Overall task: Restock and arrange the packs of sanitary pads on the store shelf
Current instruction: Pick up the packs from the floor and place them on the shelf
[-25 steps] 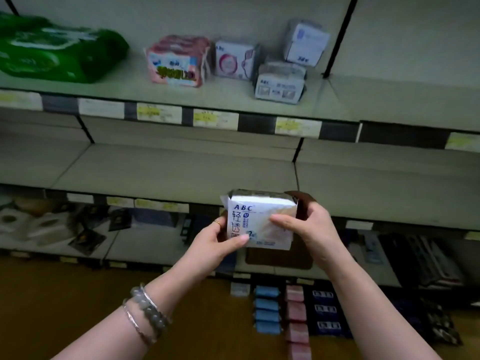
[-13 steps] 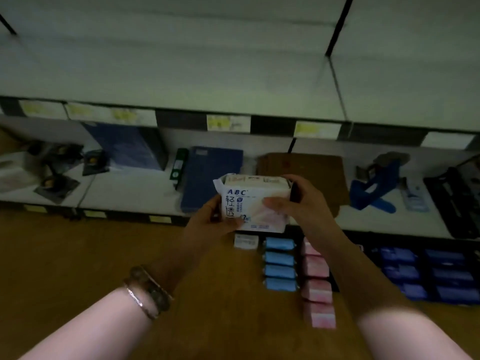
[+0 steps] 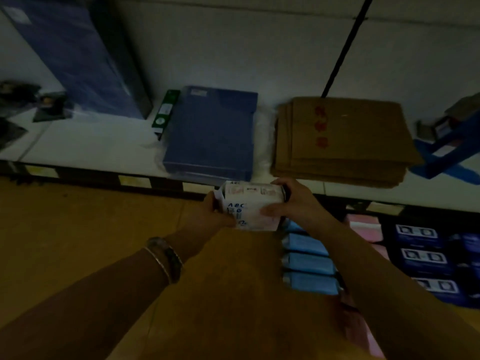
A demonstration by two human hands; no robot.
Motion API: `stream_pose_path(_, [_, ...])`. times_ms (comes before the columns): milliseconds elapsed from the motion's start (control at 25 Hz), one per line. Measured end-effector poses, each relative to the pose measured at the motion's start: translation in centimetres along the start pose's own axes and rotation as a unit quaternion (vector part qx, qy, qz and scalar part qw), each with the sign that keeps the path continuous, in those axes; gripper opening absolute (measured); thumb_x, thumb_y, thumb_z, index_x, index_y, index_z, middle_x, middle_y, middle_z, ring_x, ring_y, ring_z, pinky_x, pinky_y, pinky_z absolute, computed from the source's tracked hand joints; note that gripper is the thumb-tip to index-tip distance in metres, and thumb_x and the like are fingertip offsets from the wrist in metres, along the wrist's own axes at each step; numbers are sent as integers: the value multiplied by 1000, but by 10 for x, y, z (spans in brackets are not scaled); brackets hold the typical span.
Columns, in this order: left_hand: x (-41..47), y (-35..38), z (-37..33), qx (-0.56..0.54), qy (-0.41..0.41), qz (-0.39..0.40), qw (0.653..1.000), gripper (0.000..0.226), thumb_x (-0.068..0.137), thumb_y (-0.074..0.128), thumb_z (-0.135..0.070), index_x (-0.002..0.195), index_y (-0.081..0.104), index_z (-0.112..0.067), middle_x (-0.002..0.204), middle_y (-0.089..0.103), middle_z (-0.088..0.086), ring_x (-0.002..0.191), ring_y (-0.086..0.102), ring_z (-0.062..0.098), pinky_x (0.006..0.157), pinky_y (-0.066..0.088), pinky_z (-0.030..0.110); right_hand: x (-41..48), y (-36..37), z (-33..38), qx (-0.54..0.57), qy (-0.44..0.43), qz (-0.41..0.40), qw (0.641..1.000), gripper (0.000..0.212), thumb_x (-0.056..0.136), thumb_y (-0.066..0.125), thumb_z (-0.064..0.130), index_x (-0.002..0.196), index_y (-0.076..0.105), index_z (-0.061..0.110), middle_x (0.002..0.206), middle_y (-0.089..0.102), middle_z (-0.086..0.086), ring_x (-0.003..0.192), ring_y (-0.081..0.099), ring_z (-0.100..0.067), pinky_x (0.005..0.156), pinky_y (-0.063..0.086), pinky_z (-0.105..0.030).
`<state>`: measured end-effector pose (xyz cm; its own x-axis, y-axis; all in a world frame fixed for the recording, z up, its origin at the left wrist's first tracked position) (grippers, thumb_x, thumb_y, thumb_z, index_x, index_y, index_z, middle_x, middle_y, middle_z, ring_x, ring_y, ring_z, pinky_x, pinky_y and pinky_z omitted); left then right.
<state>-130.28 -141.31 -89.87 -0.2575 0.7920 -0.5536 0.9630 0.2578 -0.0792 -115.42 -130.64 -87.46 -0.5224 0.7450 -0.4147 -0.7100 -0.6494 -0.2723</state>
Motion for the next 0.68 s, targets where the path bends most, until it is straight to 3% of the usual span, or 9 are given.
stream_pose_path(120, [31,6,36,113,16,6,993,66,74,69,5,131,41,-14,123,54,6,113,52,21,80,52,26,21,10,-41,-90,0,17,996,58,67,79,3,112,44,14,114,50,-6,104,52,-20,77,52,-34])
stream_pose_path(280, [47,23,73,158,19,22,987,56,81,63,3,131,43,-12,127,52,8,108,51,17,70,49,15,36,22,-91,-209,14,31,977,66,71,78,11,125,41,7,126,45,-12,108,48,-21,81,49,-33])
stream_pose_path(400, [52,33,97,199,-25,42,979,59,88,58,-1,140,34,-13,132,50,11,114,51,26,87,45,28,36,33,-113,-330,4,61,942,67,73,77,19,127,40,5,128,40,-14,111,44,-23,79,41,-26])
stream_pose_path(520, [61,43,123,144,-85,43,985,65,85,56,7,142,32,-13,109,57,11,84,56,25,70,47,32,35,44,-139,-432,1,71,899,74,74,76,28,132,37,5,135,36,-17,122,40,-29,94,40,-30])
stream_pose_path(680, [73,56,144,121,-120,62,983,62,82,52,15,138,39,-9,110,57,15,89,53,28,78,46,38,37,50,-161,-431,23,84,898,83,78,73,23,141,23,3,145,23,-20,130,35,-32,105,34,-33])
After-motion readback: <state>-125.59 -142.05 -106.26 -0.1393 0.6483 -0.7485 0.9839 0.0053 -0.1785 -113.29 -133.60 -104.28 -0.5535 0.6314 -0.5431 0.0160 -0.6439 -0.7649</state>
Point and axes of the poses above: each hand's wrist, its own x-axis towards the middle knuckle, its own y-axis out of the palm, z = x × y, the point moved 7 cm from there along x, towards the middle knuckle
